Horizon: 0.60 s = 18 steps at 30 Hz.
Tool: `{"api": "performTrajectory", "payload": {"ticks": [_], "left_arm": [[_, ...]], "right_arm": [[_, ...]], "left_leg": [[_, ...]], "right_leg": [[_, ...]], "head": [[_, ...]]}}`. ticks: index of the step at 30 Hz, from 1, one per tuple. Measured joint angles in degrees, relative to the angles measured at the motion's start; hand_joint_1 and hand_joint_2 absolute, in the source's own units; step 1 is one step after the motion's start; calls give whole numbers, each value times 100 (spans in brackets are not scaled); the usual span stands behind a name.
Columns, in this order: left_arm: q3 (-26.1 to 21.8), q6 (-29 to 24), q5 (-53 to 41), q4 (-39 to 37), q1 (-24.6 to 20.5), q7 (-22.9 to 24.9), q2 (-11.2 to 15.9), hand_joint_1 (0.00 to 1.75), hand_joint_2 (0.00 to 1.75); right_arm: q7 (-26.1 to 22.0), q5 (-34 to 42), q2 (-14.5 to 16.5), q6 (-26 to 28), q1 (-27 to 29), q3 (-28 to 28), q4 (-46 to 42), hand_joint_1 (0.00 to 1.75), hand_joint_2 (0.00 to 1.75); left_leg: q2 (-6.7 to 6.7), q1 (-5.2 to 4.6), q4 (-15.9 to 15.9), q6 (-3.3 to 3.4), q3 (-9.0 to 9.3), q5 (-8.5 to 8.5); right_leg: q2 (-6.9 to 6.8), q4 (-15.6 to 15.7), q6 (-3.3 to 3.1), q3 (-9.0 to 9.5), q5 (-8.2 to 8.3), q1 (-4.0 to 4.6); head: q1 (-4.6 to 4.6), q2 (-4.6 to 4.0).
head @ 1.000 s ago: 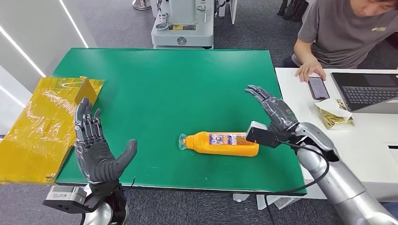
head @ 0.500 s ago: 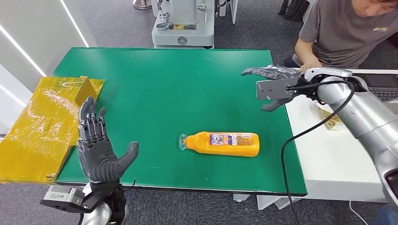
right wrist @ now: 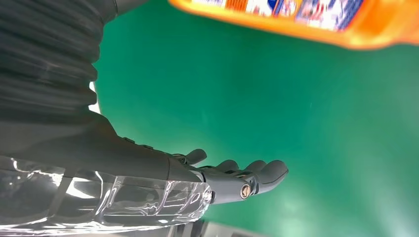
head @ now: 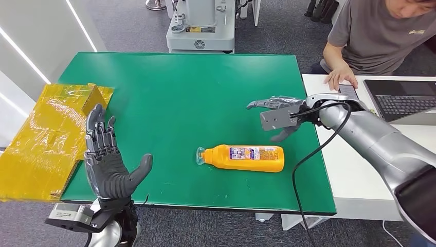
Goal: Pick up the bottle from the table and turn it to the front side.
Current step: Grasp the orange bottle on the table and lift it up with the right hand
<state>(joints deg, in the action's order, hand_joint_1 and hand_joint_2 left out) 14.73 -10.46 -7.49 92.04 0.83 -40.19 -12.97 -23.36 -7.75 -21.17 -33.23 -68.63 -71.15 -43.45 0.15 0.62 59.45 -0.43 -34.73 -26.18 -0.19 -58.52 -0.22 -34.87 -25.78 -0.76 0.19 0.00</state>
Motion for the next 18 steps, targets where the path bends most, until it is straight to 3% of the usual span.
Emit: {"api": "performTrajectory", "payload": {"ticks": [10,18], "left_arm": [[0,6,55,-2,-83,0,1,0,175],[0,101,8,-14,-123,0,-11,0,175]], "right_arm": [[-43,73,273,271,417,-277,407,0,175],[-70,62,292,593,779,-317,613,0,175]], "left_leg": [[0,0,0,0,0,0],[1,0,1,0,3,0]], "right_leg": [[0,2,0,0,0,0],[2,5,0,-1,0,0]], "head": [[0,0],[0,0]]}}
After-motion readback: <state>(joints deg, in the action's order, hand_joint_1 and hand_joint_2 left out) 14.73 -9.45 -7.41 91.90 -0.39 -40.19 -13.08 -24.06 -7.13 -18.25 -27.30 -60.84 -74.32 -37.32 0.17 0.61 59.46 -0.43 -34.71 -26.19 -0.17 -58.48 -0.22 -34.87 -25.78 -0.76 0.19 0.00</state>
